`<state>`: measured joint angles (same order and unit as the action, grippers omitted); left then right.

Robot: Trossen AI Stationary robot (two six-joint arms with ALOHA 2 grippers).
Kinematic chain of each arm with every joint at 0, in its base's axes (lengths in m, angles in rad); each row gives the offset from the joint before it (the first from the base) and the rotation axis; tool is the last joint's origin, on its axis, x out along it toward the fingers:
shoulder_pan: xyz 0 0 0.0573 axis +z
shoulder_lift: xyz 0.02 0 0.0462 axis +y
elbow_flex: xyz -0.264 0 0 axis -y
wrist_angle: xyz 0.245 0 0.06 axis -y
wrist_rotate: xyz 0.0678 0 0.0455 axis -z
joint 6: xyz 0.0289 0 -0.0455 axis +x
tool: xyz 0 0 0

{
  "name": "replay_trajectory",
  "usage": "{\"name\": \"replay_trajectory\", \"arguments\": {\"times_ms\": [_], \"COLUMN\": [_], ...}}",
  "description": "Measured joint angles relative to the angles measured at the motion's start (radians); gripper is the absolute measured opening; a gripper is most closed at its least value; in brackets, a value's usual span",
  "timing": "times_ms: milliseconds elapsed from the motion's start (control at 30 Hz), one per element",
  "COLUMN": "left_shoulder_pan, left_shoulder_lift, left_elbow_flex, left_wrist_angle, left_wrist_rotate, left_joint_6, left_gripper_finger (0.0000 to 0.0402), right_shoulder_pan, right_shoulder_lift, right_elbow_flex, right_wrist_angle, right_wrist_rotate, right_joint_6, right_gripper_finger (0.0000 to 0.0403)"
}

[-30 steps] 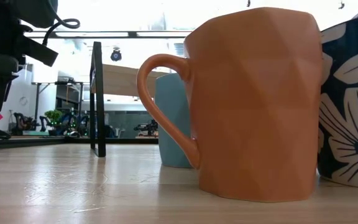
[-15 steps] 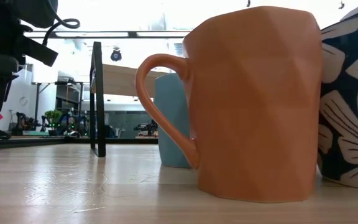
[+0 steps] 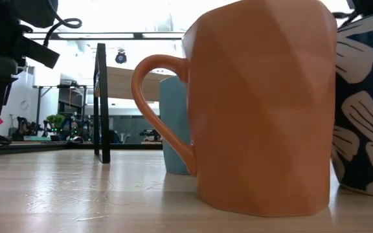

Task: Stack small to large cups/mugs on shelf
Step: Put the white mug on the shelf

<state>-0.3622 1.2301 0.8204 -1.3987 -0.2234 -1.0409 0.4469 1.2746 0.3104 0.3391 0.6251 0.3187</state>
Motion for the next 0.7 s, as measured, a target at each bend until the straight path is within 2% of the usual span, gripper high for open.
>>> {"name": "replay_trajectory", "arguments": {"times_ms": [267, 533, 700], "left_shoulder_pan": [0.0, -0.002, -0.006], "left_shoulder_lift": [0.0, 0.0, 0.0], "left_elbow_flex": [0.0, 0.0, 0.0], "left_wrist_angle": [0.0, 0.0, 0.0], "left_wrist_rotate": [-0.001, -0.001, -0.001], "left_joint_6": [0.0, 0.0, 0.0], "left_gripper_finger": [0.0331, 0.0331, 0.0331], "right_shoulder_pan": [0.0, 0.0, -0.041], "right_shoulder_lift": [-0.141, -0.279, -0.338], "right_elbow_flex": [0.11, 0.204, 0.295], "right_wrist_angle": [-0.188, -0.312, -0.386], "right_wrist_rotate": [0.079, 0.083, 0.084], "right_joint_6": [-0.017, -0.041, -0.09], "right_gripper_finger": [0.0034, 0.0034, 0.0034]}}
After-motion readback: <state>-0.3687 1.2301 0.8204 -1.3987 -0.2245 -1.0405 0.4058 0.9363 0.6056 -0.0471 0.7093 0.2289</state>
